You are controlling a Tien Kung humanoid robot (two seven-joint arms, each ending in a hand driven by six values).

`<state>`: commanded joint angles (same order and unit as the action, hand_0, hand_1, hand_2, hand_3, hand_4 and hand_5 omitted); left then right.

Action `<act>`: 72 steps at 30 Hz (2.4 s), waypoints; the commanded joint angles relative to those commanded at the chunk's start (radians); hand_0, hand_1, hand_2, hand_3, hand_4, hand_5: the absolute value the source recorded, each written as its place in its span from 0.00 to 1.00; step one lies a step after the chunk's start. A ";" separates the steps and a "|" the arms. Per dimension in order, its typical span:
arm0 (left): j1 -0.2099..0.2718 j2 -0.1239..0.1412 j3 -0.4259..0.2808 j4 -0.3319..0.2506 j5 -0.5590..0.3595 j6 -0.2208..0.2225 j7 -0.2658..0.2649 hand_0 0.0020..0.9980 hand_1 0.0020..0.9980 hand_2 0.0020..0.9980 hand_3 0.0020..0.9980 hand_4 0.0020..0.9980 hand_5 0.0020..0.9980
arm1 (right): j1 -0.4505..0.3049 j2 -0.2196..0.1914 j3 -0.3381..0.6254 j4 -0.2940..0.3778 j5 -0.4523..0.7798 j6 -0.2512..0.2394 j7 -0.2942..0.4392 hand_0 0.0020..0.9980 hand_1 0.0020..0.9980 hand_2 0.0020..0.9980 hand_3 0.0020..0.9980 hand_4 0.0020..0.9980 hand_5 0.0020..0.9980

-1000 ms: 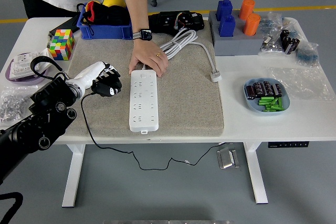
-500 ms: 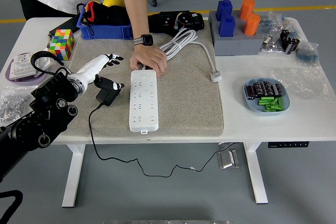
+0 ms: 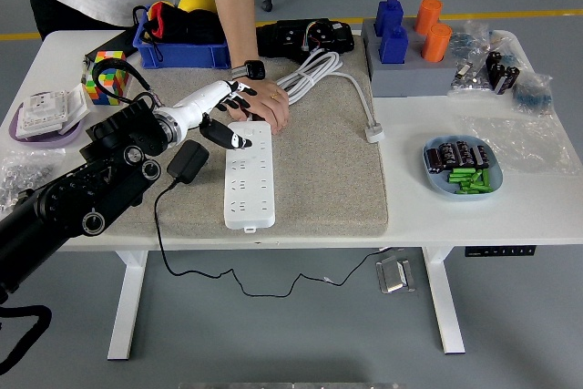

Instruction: Pull the plug out,throw it away,press the button

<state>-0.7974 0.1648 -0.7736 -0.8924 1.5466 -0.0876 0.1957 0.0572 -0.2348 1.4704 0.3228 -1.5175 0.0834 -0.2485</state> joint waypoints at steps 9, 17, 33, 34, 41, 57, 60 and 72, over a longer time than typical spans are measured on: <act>-0.077 -0.048 0.083 0.110 -0.112 -0.026 0.101 0.09 0.03 0.12 0.75 0.08 0.00 | 0.001 -0.002 -0.003 -0.001 0.000 0.001 0.000 0.77 0.73 0.72 0.71 0.89 0.66; -0.094 -0.066 0.103 0.157 -0.126 -0.046 0.171 0.09 0.02 0.12 0.77 0.00 0.00 | 0.000 -0.003 -0.003 -0.002 0.001 0.000 -0.001 0.77 0.73 0.72 0.71 0.89 0.66; -0.110 -0.088 0.131 0.218 -0.139 -0.045 0.185 0.09 0.02 0.12 0.77 0.01 0.00 | 0.002 -0.003 -0.004 -0.002 0.002 0.000 -0.001 0.77 0.73 0.72 0.71 0.89 0.66; -0.111 -0.089 0.133 0.222 -0.139 -0.047 0.189 0.09 0.02 0.12 0.77 0.01 0.00 | 0.002 -0.003 -0.004 -0.002 0.003 0.000 -0.001 0.77 0.73 0.72 0.71 0.89 0.66; -0.122 -0.093 0.165 0.235 -0.150 -0.047 0.191 0.09 0.02 0.12 0.77 0.00 0.00 | 0.003 -0.005 -0.005 -0.001 0.003 0.000 -0.001 0.77 0.73 0.72 0.71 0.89 0.66; -0.139 -0.099 0.220 0.231 -0.161 -0.045 0.184 0.09 0.02 0.12 0.76 0.00 0.00 | 0.005 -0.002 -0.005 -0.001 0.004 0.000 -0.001 0.77 0.73 0.72 0.71 0.89 0.66; -0.119 -0.088 0.154 0.186 -0.119 -0.039 0.173 0.09 0.02 0.12 0.76 0.00 0.00 | 0.003 -0.003 -0.004 -0.002 0.002 0.000 -0.001 0.77 0.73 0.72 0.71 0.89 0.66; 0.003 -0.008 -0.141 -0.105 0.051 0.035 0.072 0.09 0.03 0.12 0.75 0.01 0.00 | 0.004 -0.004 0.000 0.001 -0.001 -0.001 0.000 0.77 0.73 0.72 0.71 0.89 0.66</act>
<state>-0.7941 0.1567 -0.9141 -0.9979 1.5978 -0.0523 0.2678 0.0615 -0.2392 1.4700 0.3240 -1.5183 0.0824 -0.2490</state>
